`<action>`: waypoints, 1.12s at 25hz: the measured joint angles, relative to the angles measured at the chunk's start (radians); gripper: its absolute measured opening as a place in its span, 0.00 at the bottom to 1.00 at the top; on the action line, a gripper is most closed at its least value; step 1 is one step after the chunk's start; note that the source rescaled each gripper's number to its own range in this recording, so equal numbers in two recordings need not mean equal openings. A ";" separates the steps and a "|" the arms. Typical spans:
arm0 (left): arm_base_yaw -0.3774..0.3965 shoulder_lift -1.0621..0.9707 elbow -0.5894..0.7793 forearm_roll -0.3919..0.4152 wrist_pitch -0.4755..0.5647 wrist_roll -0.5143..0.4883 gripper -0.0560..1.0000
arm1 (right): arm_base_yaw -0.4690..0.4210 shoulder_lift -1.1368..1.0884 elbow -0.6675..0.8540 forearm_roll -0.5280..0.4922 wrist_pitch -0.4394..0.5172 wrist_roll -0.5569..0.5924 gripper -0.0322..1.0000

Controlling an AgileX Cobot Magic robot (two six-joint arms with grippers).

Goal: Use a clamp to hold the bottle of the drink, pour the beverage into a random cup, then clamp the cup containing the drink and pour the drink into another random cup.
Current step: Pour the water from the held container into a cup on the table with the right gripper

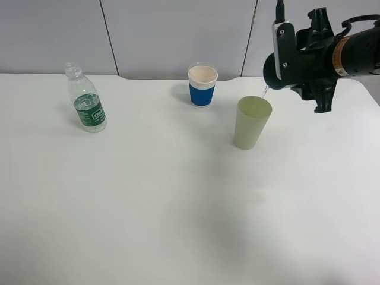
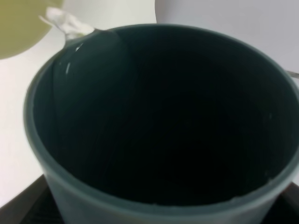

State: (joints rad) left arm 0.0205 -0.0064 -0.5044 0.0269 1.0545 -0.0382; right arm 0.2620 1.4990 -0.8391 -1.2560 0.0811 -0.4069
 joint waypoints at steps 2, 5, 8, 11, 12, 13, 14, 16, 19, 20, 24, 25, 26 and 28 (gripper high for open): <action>0.000 0.000 0.000 0.000 0.000 0.000 1.00 | 0.000 0.000 0.000 -0.012 0.001 0.000 0.04; 0.000 0.000 0.000 0.000 0.000 0.000 1.00 | 0.000 0.000 0.000 -0.032 0.002 0.000 0.04; 0.000 0.000 0.000 0.000 0.000 0.000 1.00 | 0.000 0.000 0.000 -0.051 0.003 0.000 0.04; 0.000 0.000 0.000 0.000 0.000 0.000 1.00 | 0.000 0.000 0.000 -0.068 0.003 0.000 0.04; 0.000 0.000 0.000 0.000 0.000 0.000 1.00 | 0.000 0.000 0.000 -0.073 0.003 0.000 0.04; 0.000 0.000 0.000 0.000 0.000 0.000 1.00 | 0.000 0.000 0.000 -0.079 0.003 0.000 0.04; 0.000 0.000 0.000 0.000 0.000 0.000 1.00 | 0.000 0.000 0.000 -0.085 0.003 0.000 0.04; 0.000 0.000 0.000 0.000 0.000 0.000 1.00 | 0.000 0.000 0.000 -0.095 0.003 -0.001 0.04; 0.000 0.000 0.000 0.000 0.000 0.000 1.00 | 0.000 0.000 0.000 -0.120 0.002 -0.001 0.04; 0.000 0.000 0.000 0.000 0.000 0.000 1.00 | 0.000 0.000 0.000 -0.128 0.001 -0.001 0.04; 0.000 0.000 0.000 0.000 0.000 0.000 1.00 | 0.000 0.000 0.000 -0.163 -0.001 -0.002 0.04; 0.000 0.000 0.000 0.000 0.000 0.000 1.00 | 0.000 0.000 0.000 -0.171 -0.001 -0.002 0.04; 0.000 0.000 0.000 0.000 0.000 0.000 1.00 | 0.000 0.000 0.000 -0.178 -0.004 -0.002 0.04; 0.000 0.000 0.000 0.000 0.000 0.000 1.00 | 0.000 0.000 0.000 -0.195 -0.007 -0.002 0.04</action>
State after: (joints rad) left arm 0.0205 -0.0064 -0.5044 0.0269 1.0545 -0.0382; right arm 0.2620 1.4990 -0.8391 -1.4509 0.0745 -0.4090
